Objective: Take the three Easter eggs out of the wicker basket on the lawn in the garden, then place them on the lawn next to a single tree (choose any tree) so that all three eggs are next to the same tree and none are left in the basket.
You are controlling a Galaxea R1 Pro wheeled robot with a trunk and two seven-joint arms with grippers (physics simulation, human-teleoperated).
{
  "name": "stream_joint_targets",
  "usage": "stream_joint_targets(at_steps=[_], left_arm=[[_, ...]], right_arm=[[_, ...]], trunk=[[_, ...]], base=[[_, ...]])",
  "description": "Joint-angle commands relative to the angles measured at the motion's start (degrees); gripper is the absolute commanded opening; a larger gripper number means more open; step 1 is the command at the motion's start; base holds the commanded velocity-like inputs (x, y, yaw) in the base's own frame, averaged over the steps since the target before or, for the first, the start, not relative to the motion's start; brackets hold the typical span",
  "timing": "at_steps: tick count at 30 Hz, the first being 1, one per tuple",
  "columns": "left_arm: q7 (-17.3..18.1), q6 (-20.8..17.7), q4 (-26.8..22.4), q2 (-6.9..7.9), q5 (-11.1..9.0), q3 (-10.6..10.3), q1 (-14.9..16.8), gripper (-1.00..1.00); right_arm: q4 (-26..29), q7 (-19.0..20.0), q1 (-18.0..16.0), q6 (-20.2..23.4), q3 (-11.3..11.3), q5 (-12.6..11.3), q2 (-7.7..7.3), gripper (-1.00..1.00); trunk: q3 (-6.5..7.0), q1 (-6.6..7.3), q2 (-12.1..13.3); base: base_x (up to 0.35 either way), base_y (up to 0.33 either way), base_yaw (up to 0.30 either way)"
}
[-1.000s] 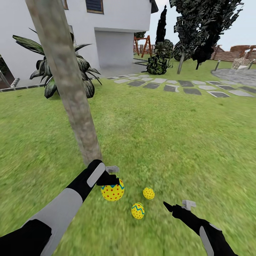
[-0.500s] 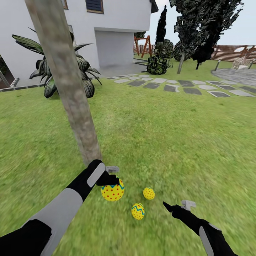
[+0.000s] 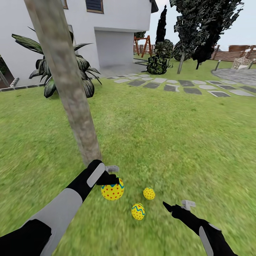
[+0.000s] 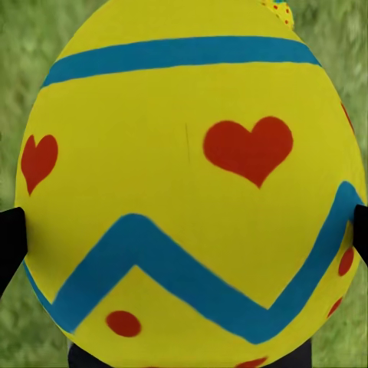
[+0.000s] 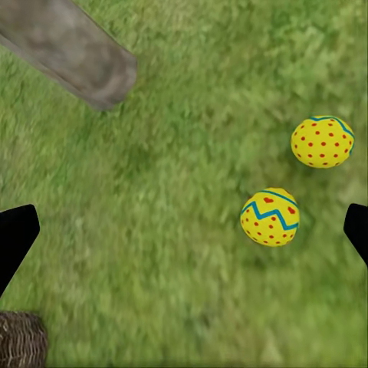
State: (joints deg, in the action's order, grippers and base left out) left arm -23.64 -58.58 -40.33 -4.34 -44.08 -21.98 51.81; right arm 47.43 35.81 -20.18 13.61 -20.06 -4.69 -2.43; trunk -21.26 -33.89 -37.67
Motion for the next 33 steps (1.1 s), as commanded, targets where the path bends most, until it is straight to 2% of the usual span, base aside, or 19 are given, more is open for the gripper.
stream_joint_targets(at_steps=[1,8,12,15,33], left_arm=[[-0.5,0.3,0.0,0.03,-0.6,-0.2,0.0,-1.0],[-0.6,1.7,0.4,0.11,-0.6,-0.2,0.0,-1.0],[-0.6,1.8,5.5,0.07,-0.6,-0.2,0.0,-1.0],[-0.6,1.8,6.8,0.0,-0.6,-0.2,0.0,-1.0],[-0.5,2.7,7.1,-0.24,-0.5,-0.2,0.1,-1.0]], right_arm=[[0.0,0.2,0.0,0.5,-0.1,-0.5,0.02,1.0],[0.0,0.2,0.0,0.5,-0.1,-0.5,0.06,1.0],[0.1,0.2,0.0,0.5,0.0,-0.5,0.06,1.0],[0.1,0.2,0.0,0.5,0.0,-0.5,0.06,1.0],[0.1,0.2,0.0,0.2,0.0,-0.5,0.06,1.0]], trunk=[[-0.26,-0.24,-0.5],[-1.52,-1.78,-3.3],[-2.24,-2.66,-4.9],[-2.77,-3.31,-6.1],[-6.01,-7.27,-13.3]], base=[[0.0,0.0,0.0],[0.0,0.0,0.0],[0.0,0.0,0.0],[0.0,0.0,0.0],[0.0,0.0,0.0]])
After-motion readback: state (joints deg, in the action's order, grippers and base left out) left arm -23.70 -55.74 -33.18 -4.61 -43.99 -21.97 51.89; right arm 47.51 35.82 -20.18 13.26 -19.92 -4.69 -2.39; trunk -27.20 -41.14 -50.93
